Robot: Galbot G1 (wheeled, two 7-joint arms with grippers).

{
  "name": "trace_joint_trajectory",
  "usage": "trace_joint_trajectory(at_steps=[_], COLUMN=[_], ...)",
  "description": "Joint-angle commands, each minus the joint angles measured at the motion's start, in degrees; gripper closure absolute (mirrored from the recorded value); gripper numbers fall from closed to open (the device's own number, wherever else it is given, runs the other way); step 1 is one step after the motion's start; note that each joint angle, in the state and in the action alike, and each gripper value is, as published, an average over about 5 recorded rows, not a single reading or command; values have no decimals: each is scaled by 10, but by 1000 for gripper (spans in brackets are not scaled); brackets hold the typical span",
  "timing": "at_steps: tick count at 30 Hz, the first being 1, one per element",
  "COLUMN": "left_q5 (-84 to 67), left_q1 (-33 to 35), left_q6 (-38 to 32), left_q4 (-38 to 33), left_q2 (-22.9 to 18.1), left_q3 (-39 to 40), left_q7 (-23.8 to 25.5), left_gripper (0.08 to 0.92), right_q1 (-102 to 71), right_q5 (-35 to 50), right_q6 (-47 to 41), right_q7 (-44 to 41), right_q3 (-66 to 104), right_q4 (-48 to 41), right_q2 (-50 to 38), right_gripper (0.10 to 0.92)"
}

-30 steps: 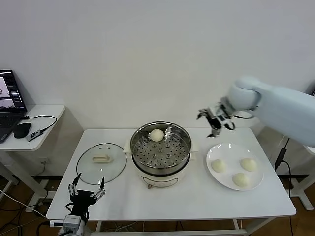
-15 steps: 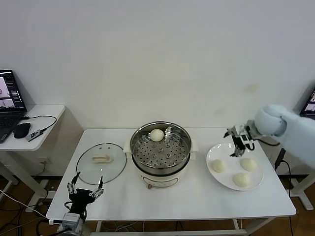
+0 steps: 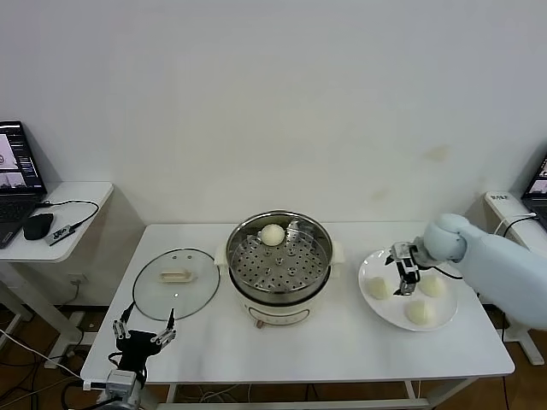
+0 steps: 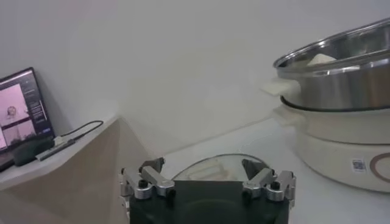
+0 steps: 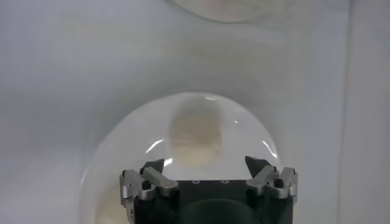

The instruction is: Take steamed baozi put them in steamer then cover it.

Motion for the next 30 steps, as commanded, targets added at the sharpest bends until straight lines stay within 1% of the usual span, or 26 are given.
trace_joint_trajectory(at_steps=[1, 12, 15, 23, 26, 30], left_q5=[0, 0, 0, 0, 0, 0], left_q1=[-1, -3, -4, -3, -2, -1], left_q6=[-1, -1, -1, -1, 0, 0], left_q4=[3, 6, 8, 7, 5, 2], left_q2=[0, -1, -1, -2, -2, -2], left_q3=[-1, 0, 0, -1, -2, -3], left_q7=[0, 0, 0, -1, -1, -1], left_gripper=[177, 177, 177, 177, 177, 177], right_q1=[-45, -60, -58, -48, -41, -18], right_q5=[-23, -54, -56, -49, -47, -38], right_q6=[3, 12, 11, 10, 9, 6], right_q7=[2, 22, 23, 6, -7, -20], right_q3=[29, 50, 52, 52, 50, 38], right_q4=[-72, -119, -127, -133, -131, -118], right_q2=[57, 85, 88, 91, 89, 77], right_gripper=[203, 214, 241, 371, 397, 405])
